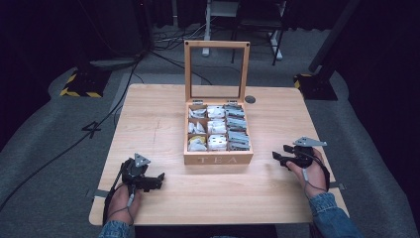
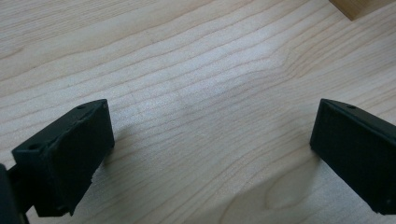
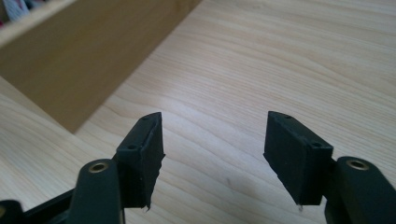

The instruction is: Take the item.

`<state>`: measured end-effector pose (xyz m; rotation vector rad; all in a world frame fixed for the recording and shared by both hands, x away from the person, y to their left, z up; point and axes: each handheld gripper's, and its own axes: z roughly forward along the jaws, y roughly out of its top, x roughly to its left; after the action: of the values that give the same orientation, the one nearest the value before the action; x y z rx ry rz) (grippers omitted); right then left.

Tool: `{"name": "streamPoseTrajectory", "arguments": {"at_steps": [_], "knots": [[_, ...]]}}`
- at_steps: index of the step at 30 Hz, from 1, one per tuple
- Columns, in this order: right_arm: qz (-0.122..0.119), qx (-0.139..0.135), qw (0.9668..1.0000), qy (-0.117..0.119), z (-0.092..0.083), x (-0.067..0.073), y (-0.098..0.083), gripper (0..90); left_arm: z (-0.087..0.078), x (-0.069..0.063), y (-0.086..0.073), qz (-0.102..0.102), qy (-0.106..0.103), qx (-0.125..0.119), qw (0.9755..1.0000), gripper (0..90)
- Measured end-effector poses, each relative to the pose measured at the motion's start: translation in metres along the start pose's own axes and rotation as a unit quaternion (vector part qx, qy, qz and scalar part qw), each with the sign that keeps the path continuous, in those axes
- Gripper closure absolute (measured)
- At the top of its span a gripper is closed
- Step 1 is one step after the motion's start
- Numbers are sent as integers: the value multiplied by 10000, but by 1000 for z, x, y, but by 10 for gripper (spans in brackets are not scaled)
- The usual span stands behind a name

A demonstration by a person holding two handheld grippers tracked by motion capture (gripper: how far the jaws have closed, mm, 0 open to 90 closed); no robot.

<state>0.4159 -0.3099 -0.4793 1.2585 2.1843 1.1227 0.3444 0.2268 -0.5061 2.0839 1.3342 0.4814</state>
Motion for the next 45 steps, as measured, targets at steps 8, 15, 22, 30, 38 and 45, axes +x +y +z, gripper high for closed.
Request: {"name": "streamPoseTrajectory", "arguments": {"at_steps": [8,15,22,30,38,45], "knots": [[-55,-426,9990,117,-13,11,13,402,0,0,0,3,1,2,10000,0],[-143,-513,9984,191,-20,19,22,402,0,0,0,3,1,2,10000,0],[-79,-523,9984,208,-25,22,31,407,0,0,0,-1,1,5,10000,0],[-127,-656,9971,371,-26,28,47,409,-2,-2,-2,-67,18,-6,10000,0],[-198,-765,9955,528,-25,40,63,413,-2,-2,-2,-66,16,-5,10000,0],[-302,-742,9944,695,-18,56,73,417,-1,-1,-2,-55,2,1,10000,0]]}}
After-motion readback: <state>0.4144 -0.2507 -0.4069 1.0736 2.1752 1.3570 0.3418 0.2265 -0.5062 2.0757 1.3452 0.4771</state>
